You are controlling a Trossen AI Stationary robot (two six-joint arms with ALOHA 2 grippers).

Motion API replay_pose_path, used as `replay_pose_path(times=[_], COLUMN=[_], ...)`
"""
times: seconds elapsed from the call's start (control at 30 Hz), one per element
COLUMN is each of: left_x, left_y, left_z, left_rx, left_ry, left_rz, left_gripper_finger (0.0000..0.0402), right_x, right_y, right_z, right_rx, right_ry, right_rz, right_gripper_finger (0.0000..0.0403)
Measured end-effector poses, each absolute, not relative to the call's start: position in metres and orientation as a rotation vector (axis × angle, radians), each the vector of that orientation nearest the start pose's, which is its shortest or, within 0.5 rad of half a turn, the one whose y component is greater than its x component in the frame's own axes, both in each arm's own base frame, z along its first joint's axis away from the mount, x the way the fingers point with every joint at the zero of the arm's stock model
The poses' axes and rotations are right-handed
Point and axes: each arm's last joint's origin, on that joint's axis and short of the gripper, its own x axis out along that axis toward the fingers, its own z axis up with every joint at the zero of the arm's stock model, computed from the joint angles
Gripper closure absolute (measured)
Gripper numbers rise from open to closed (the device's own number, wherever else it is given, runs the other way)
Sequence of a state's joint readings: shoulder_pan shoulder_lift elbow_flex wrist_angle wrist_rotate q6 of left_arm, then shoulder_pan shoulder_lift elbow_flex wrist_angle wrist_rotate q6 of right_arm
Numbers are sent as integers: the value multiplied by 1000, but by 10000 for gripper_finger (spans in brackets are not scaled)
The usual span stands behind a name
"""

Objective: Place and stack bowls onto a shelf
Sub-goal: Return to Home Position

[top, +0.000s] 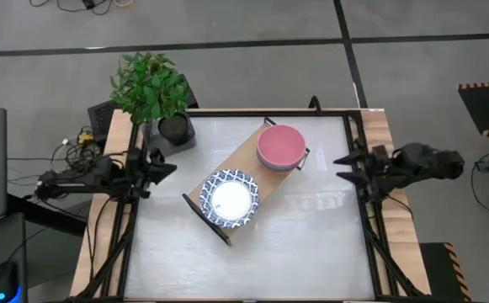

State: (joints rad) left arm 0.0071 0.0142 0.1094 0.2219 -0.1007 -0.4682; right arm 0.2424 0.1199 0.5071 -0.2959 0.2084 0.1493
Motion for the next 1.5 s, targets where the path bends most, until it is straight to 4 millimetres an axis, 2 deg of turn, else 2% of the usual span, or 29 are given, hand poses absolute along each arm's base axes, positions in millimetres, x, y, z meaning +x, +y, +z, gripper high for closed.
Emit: replay_pose_path(times=[0.2,0.43,0.53,0.87,1.5], left_x=[94,96,96,97,97], left_y=[4,4,5,6,5], left_z=[197,182,176,172,172], left_rx=[-527,-539,-543,-545,-495], left_ry=[-268,-192,-141,-110,-103], left_rz=[42,88,113,166,152], left_gripper_finger=[401,401,401,401,401], right_x=[78,94,96,96,96], right_y=[13,17,17,17,17], right_z=[241,183,177,171,170], right_rx=[227,350,395,383,375], right_ry=[-218,-171,-109,-50,-33], right_rz=[59,63,39,22,18], right_gripper_finger=[191,191,191,191,191])
